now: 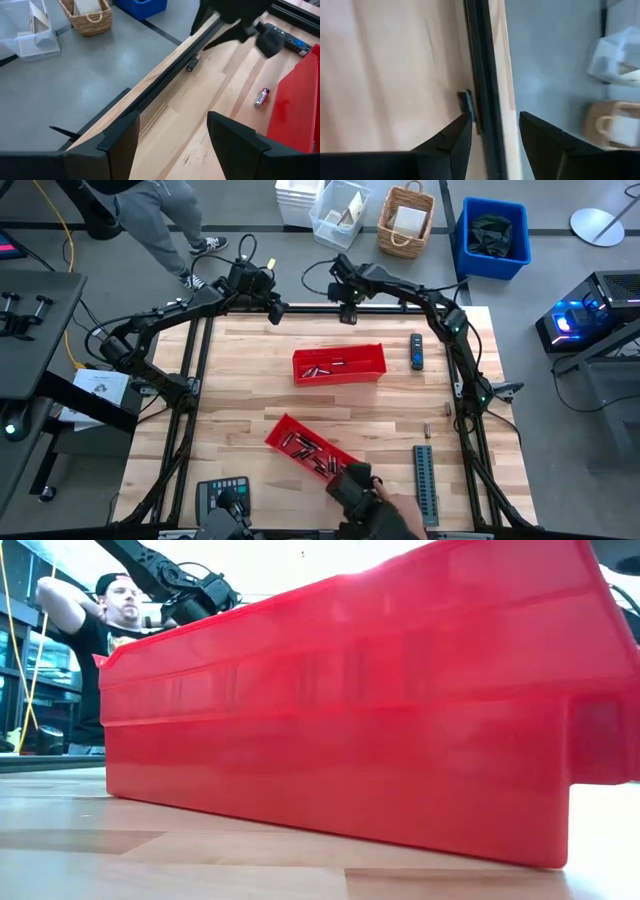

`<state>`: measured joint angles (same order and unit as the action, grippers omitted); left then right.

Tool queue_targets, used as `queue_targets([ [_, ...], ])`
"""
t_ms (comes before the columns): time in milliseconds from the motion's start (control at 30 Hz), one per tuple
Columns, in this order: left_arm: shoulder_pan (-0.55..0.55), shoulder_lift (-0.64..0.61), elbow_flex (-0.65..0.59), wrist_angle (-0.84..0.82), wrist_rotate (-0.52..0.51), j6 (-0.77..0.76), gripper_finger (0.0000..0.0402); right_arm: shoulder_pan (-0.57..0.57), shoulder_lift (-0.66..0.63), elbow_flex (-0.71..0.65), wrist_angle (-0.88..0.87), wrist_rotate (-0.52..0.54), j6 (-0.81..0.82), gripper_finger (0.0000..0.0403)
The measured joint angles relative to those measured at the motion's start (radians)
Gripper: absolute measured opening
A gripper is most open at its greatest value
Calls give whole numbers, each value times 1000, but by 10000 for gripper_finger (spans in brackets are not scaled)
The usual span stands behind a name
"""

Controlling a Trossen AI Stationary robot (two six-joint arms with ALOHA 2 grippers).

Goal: Sort batteries
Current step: Put the black battery into the bottom red bin

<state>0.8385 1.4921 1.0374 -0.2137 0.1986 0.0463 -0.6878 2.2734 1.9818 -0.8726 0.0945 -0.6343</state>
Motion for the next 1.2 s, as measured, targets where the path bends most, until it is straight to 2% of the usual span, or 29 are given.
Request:
queue_targets([
  [267,1,0,0,-24,-1,-8,227,-104,-2,27,-174,-169,139,160],
  [533,1,0,0,-24,-2,-8,227,-115,-4,6,-211,-180,118,160],
  [667,1,0,0,-25,-3,-16,227,-107,-37,-118,-194,-163,120,151],
  [800,1,0,0,-15,-16,-16,227,-94,-175,-299,-68,-169,143,129],
  [933,1,0,0,15,-53,-16,227,-86,-327,-505,202,-86,92,115],
  [1033,1,0,0,36,-55,-17,227,-91,-345,-612,350,-86,16,115],
  [1200,1,0,0,27,-56,-46,227,-70,-301,-624,375,-35,-59,115],
])
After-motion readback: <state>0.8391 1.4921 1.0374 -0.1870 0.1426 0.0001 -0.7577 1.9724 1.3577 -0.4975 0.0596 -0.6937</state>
